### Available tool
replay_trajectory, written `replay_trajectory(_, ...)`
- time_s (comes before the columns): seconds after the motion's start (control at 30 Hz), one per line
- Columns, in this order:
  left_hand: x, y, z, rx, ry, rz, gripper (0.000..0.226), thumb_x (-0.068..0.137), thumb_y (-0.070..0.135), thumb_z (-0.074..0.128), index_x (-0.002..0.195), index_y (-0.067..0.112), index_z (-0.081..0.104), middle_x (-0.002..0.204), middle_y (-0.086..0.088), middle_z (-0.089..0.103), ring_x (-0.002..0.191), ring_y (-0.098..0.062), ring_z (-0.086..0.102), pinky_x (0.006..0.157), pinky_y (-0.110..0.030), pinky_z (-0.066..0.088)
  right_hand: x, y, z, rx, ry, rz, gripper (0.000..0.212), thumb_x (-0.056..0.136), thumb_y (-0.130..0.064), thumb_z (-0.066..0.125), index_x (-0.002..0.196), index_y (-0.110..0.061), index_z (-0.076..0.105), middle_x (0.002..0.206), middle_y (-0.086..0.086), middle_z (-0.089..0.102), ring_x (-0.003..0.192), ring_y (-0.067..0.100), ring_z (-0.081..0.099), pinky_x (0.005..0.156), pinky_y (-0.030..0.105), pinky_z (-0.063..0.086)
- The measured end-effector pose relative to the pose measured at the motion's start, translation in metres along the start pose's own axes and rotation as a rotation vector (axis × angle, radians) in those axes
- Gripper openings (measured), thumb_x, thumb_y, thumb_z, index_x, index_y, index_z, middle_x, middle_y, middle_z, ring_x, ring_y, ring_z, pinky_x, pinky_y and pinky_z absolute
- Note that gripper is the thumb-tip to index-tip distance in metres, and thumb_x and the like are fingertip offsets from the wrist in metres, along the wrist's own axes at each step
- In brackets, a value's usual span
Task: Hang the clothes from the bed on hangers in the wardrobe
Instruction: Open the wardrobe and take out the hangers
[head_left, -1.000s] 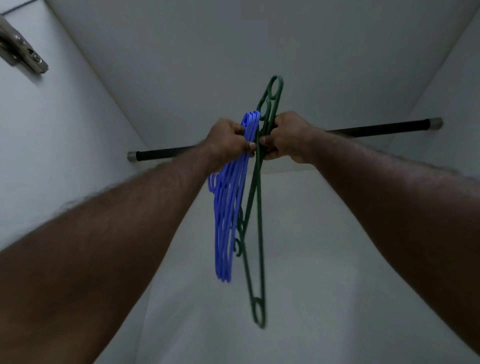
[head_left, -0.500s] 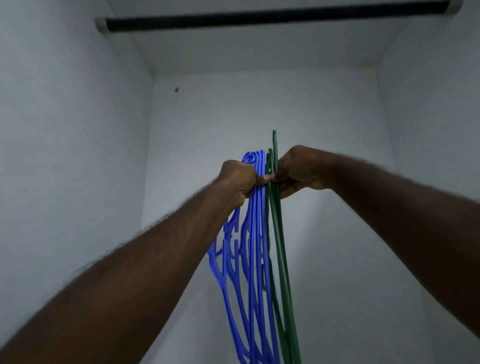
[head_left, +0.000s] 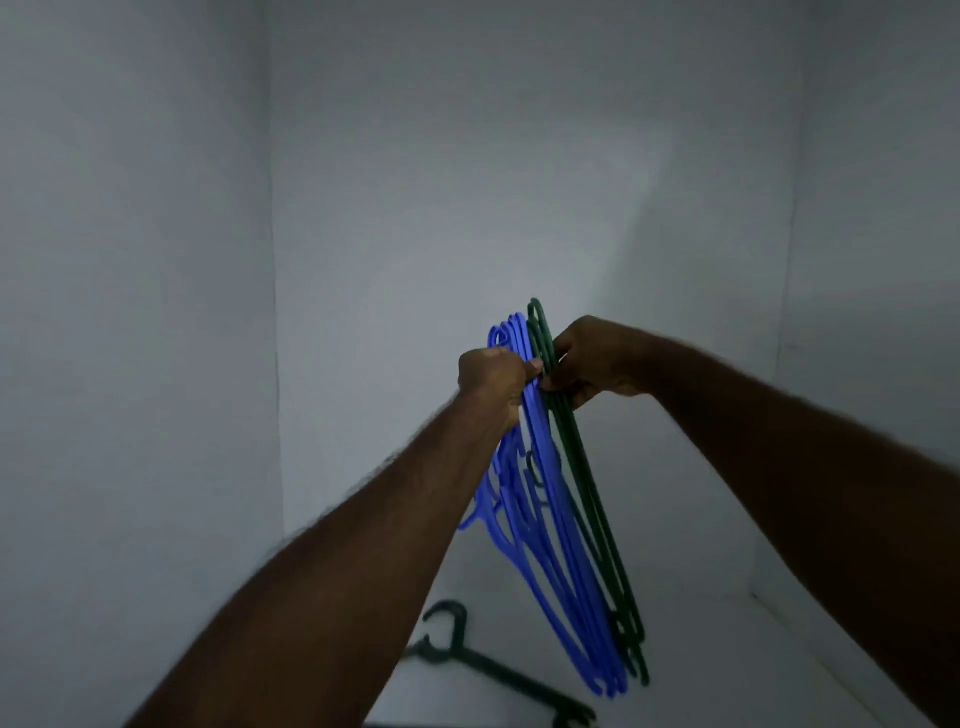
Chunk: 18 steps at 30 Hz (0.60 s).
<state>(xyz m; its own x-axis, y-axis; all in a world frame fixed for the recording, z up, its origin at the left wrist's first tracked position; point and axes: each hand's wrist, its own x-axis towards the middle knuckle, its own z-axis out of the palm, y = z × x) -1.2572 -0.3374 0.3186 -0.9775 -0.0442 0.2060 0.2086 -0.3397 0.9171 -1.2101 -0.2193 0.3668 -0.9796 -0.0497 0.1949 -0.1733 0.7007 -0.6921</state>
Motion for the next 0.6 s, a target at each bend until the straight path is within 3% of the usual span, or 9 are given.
replay_trajectory(0.1,-0.01,-0.023,-0.017,-0.116,0.049,-0.018,0.015,0.081,-0.012,0.069,0.092,-0.004,0.063,0.093,-0.017,0.065,0.069,-0.024,0.064,0.052,-0.024,0.056,0.001,-0.002,0.025,-0.183,-0.015,-0.021,0.026,0.081,0.011,0.068,0.107,0.012,0.065,0.08,0.021,0.067,0.067,0.029,0.068,0.059,0.036,0.061)
replay_trajectory(0.17,-0.018,-0.038,-0.039,-0.247,0.045,-0.038,0.014,0.086,-0.014,0.06,0.084,0.001,0.061,0.082,-0.014,0.061,0.056,-0.018,0.06,0.045,-0.024,0.054,0.001,-0.007,0.05,-0.365,-0.046,-0.07,0.027,0.079,0.005,0.073,0.105,0.01,0.067,0.087,0.024,0.069,0.077,0.034,0.07,0.064,0.038,0.062)
replay_trajectory(0.23,-0.025,-0.058,-0.07,-0.377,0.057,-0.035,0.016,0.09,-0.012,0.055,0.085,0.002,0.061,0.083,-0.014,0.062,0.063,-0.021,0.062,0.052,-0.029,0.058,-0.001,-0.011,0.082,-0.533,-0.069,-0.149,0.028,0.08,-0.001,0.074,0.106,0.007,0.068,0.096,0.023,0.069,0.088,0.034,0.07,0.073,0.036,0.06)
replay_trajectory(0.33,-0.044,-0.097,-0.123,-0.492,0.141,-0.028,0.015,0.092,-0.009,0.053,0.093,0.003,0.062,0.085,-0.013,0.065,0.074,-0.023,0.063,0.068,-0.035,0.06,-0.008,-0.008,0.142,-0.658,-0.114,-0.314,0.027,0.084,-0.005,0.065,0.11,0.005,0.065,0.109,0.021,0.067,0.099,0.033,0.065,0.074,0.03,0.051)
replay_trajectory(0.47,-0.079,-0.156,-0.185,-0.544,0.246,-0.055,0.022,0.096,-0.006,0.049,0.114,0.001,0.059,0.089,-0.009,0.068,0.079,-0.019,0.066,0.063,-0.027,0.058,-0.02,0.012,0.222,-0.748,-0.286,-0.418,0.023,0.087,-0.007,0.058,0.108,0.002,0.062,0.108,0.019,0.067,0.1,0.034,0.064,0.071,0.026,0.043)
replay_trajectory(0.6,-0.11,-0.198,-0.228,-0.513,0.333,-0.121,0.026,0.096,-0.006,0.048,0.12,0.001,0.057,0.101,-0.011,0.066,0.089,-0.021,0.066,0.073,-0.029,0.06,-0.031,0.037,0.285,-0.803,-0.395,-0.454,0.023,0.091,-0.01,0.052,0.112,-0.003,0.059,0.113,0.018,0.063,0.104,0.033,0.061,0.071,0.027,0.037)
